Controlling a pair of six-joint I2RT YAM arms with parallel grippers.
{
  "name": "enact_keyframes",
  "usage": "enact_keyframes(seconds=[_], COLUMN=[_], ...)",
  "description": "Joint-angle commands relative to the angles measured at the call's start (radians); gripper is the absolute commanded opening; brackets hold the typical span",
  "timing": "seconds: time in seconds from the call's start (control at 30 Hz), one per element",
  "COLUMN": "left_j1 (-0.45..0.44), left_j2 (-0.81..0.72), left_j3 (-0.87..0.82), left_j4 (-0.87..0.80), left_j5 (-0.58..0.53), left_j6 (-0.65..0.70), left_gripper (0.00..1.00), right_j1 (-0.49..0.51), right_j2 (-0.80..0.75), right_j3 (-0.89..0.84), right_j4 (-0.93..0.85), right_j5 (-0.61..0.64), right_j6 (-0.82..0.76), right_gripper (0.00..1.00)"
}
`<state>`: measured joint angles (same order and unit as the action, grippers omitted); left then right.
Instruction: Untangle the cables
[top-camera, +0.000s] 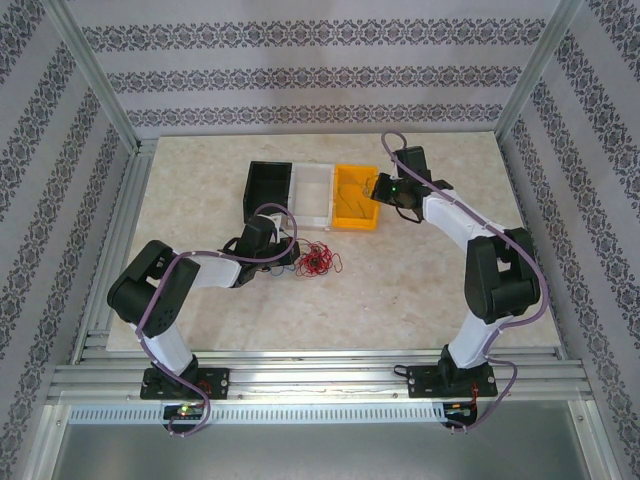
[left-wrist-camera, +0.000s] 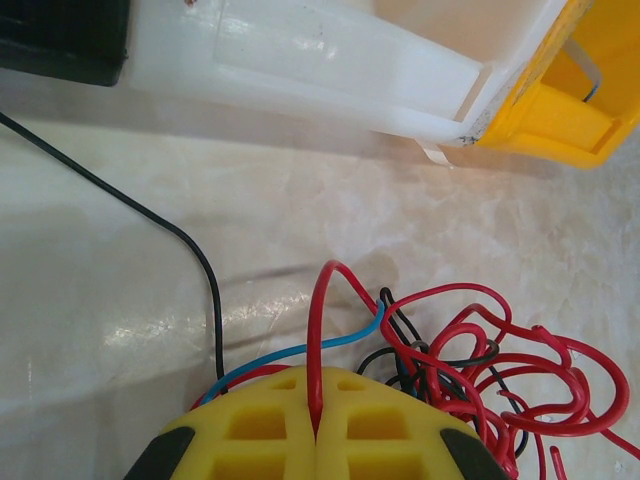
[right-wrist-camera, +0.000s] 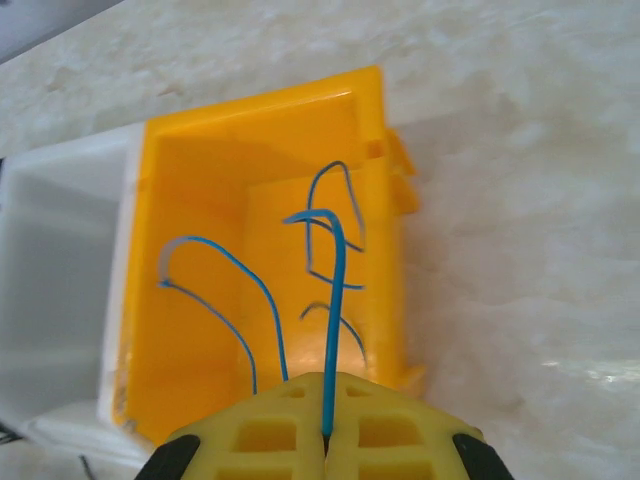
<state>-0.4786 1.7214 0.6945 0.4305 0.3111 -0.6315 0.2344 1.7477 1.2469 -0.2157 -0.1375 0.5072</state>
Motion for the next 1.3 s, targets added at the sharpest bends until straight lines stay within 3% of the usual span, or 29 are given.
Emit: enact_keyframes(seconds=[0.0, 0.47, 0.5, 0.63, 0.73, 0.8, 0.97, 1.07, 1.23, 1.27], left_j1=[-0.008, -0.008, -0.008, -0.008, -0.008, -0.008, -0.008, -0.008, -0.008, -0.008], left_j2=[0.012, 0.001, -0.001, -0.008, -0.014, -0.019, -0.022, -0.022, -0.029, -0.034], left_j3=[0.018, 0.006, 0.006, 0.010, 0.009, 0.008, 0.015, 0.021, 0.036, 0.034], left_j4=[-0.009, 0.006, 0.004, -0.011, -0.020, -0.025, -0.038, -0.049, -0.091, -0.090], left_j5=[0.008, 0.011, 0.013, 0.024, 0.031, 0.033, 0.045, 0.069, 0.124, 0.128], left_j6=[0.019, 0.025, 0.027, 0.039, 0.047, 0.052, 0.058, 0.069, 0.099, 0.095], left_gripper=[0.00, 0.00, 0.00, 0.00, 0.00, 0.00, 0.00, 0.00, 0.00, 0.05], right_j1=[0.016, 0.079, 0.078, 0.081, 0.081, 0.081, 0.085, 0.111, 0.253, 0.291], right_j2=[0.004, 0.172, 0.183, 0.166, 0.117, 0.076, -0.031, -0.093, -0.151, -0.152], right_j3=[-0.003, 0.144, 0.156, 0.171, 0.144, 0.118, 0.036, -0.027, -0.155, -0.177], right_j4=[-0.030, -0.038, -0.041, -0.047, -0.043, -0.041, -0.033, -0.027, -0.029, -0.027], right_j5=[0.061, 0.036, 0.037, 0.069, 0.110, 0.138, 0.174, 0.121, -0.038, -0.056], right_j6=[0.009, 0.004, 0.003, 0.004, -0.003, -0.010, -0.032, -0.077, -0.154, -0.160], right_gripper=[0.00, 0.03, 0.06, 0.41, 0.55, 0.60, 0.63, 0.62, 0.63, 0.63])
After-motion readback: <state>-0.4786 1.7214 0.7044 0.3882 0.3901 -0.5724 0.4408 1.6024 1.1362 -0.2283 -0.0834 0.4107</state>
